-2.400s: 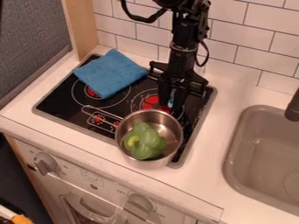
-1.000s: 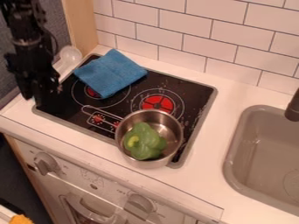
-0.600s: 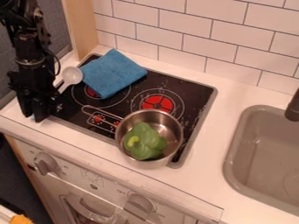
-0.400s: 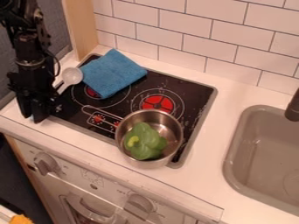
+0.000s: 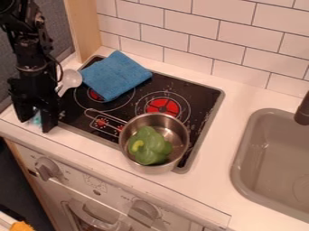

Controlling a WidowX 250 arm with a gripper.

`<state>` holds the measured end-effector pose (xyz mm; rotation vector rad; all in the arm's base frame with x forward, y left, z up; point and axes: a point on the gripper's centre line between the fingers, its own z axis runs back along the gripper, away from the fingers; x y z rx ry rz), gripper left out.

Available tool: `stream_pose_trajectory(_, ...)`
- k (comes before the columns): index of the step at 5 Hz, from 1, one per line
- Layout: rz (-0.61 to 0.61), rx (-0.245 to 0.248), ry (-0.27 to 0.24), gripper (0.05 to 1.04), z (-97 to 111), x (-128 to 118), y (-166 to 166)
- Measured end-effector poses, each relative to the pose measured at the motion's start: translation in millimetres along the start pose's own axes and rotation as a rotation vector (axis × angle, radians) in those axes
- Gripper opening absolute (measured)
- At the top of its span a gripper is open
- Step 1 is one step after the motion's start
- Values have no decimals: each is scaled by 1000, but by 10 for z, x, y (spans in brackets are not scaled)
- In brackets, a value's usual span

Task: Move the blue spoon to the bottom left of the stove

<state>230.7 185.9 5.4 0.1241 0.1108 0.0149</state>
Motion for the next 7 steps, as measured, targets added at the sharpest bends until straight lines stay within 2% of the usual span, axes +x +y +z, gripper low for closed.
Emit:
stream_pose_trajectory(1, 7, 11, -45, 1007, 162, 20, 6)
stream_pose_trajectory(2, 34, 12, -121, 1003, 506, 25, -3)
stream_pose_trajectory(3, 20, -23, -165, 999, 669, 100, -93)
stream_pose_trajectory(5, -36, -4, -188, 999, 750, 215, -145)
stream_pose_trajectory(7, -39, -2, -191, 999, 752, 221, -145)
